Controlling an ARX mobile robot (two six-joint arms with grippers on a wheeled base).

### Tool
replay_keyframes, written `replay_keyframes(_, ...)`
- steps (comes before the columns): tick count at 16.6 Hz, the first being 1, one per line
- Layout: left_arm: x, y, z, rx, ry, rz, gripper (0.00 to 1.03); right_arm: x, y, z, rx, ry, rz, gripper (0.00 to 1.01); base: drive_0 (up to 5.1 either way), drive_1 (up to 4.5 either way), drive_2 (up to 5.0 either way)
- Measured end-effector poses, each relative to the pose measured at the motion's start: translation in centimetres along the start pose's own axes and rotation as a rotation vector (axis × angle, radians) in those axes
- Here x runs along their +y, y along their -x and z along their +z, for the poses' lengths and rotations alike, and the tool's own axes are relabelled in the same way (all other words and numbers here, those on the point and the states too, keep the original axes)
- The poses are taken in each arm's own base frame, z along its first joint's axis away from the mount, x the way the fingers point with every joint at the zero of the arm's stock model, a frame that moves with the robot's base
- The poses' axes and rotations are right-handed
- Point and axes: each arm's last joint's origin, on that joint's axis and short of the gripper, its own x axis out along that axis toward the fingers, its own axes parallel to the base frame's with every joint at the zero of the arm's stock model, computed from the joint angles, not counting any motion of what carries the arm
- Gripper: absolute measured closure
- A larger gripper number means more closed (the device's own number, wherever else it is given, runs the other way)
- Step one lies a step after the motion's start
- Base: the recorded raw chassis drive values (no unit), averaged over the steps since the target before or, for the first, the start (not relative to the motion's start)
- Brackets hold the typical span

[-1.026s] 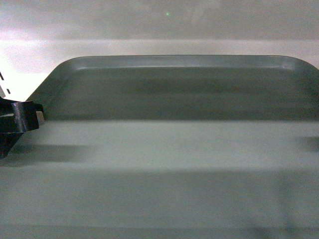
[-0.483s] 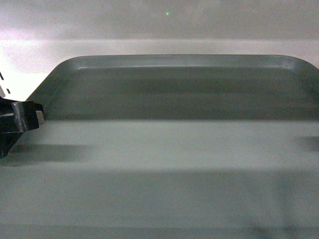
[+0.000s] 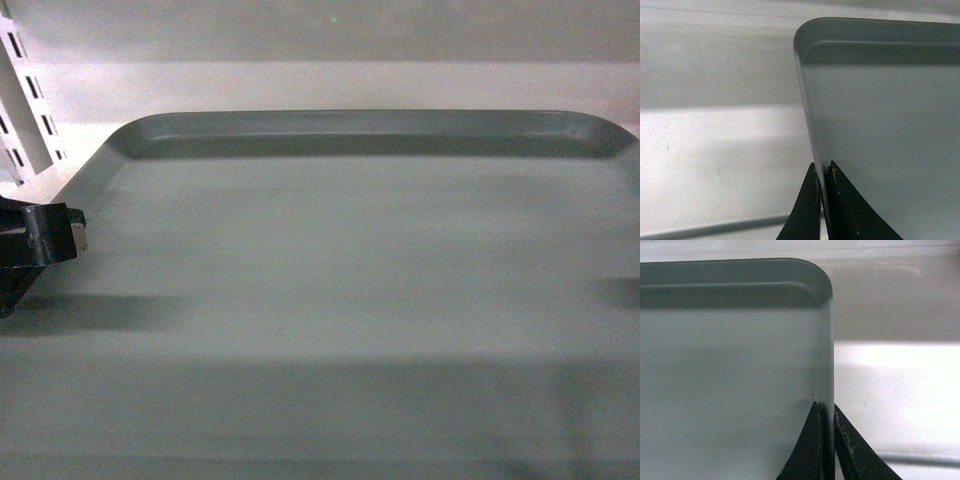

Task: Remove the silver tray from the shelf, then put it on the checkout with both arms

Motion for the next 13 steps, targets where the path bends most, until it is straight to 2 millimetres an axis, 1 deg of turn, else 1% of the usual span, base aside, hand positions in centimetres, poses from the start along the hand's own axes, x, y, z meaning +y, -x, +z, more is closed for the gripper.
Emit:
replay_keyframes(4, -0.05, 0.08, 0.11, -0.008, 0.000, -0.001, 1.00, 0.02, 0.19, 0.34, -0.018, -0.002, 0.002, 0.98, 0.1, -4.04, 4.3)
replay_keyframes(13, -0.07, 0.08, 0.07, -0.004, -0.001, 0.000, 1.00, 0.02, 0.18, 0.25, -0.009, -0.001, 0.002, 0.98, 0.2, -3.99, 4.3)
